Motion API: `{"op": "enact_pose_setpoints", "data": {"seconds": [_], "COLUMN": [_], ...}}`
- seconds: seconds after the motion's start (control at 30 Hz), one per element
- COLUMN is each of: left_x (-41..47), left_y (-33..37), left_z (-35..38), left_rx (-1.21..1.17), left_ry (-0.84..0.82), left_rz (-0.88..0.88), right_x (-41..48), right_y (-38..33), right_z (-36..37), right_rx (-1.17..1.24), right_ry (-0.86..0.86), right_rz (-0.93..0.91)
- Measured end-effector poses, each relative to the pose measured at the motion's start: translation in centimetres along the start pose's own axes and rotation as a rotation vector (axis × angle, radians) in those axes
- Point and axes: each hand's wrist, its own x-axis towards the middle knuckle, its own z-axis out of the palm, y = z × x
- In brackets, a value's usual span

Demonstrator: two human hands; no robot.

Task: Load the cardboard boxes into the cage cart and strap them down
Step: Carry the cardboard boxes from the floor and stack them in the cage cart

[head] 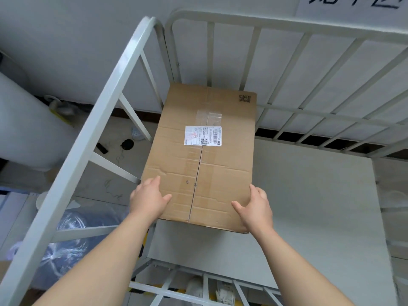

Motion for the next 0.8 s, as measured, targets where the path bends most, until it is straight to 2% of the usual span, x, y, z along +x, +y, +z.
{"op": "enact_pose_setpoints", "data": {"seconds": [0.17, 0.33, 0.53, 0.8], "left_x": [-4.5, -9.7, -15.7, -26.0], "left_y": [4.4, 9.2, 13.9, 19.8], "left_z": [-4.9, -9.6, -12.3, -12.3], "left_rx": [0.005, 0.014, 0.107, 0.208], "left_ry": [0.076, 0.150, 0.206, 0.193], "left_rz": [0.172, 0.359, 0.586, 0.965], "right_x": [-3.3, -7.3, -14.5, -27.3], "right_y": [-1.0, -0.9, 1.2, 7.9], "right_z": [-6.5, -13.0, -19.1, -23.4], "right_rx": [-0.030, -0.093, -0.078, -0.037], "right_ry": [0.040, 0.150, 0.330, 0.553], "right_rz": [-0.128, -0.206, -0.183, -0.016]}}
